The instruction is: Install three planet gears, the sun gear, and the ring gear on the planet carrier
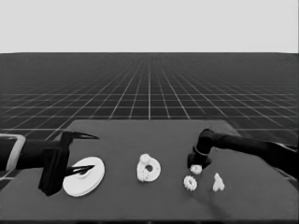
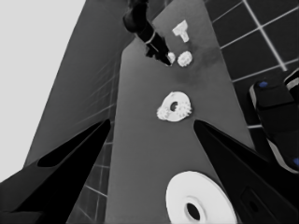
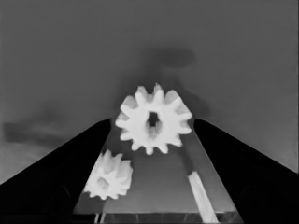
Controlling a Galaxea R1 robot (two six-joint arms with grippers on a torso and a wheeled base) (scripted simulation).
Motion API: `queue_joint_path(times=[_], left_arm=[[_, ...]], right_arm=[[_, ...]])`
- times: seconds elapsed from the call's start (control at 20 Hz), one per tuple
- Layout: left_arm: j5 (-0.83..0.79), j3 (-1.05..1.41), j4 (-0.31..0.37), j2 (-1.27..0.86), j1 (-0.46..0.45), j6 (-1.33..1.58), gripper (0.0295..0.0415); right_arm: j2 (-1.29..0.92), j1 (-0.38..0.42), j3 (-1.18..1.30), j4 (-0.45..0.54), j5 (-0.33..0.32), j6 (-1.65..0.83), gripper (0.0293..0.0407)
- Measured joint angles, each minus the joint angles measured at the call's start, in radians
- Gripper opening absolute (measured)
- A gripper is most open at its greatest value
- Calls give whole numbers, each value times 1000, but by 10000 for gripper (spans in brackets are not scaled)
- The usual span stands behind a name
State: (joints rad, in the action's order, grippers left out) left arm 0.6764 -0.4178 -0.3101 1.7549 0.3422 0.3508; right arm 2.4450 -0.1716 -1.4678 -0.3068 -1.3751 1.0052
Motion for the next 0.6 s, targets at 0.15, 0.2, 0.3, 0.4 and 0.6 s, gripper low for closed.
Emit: queue_joint_path(times=[0.15, 0.2, 0.3, 0.4, 0.6], left_arm=[[0, 0, 0, 0, 0, 0, 385], [0, 0, 0, 0, 0, 0, 385], [0, 0, 0, 0, 0, 0, 385], [0, 0, 0, 0, 0, 0, 385], [0, 0, 0, 0, 0, 0, 385]], right_arm=[[9, -17, -21, -12, 13, -7, 385], [10, -18, -23, -14, 15, -8, 385], [11, -20, -25, -15, 16, -9, 385], [11, -20, -26, -15, 17, -9, 314], [11, -20, -26, -16, 17, -9, 312]])
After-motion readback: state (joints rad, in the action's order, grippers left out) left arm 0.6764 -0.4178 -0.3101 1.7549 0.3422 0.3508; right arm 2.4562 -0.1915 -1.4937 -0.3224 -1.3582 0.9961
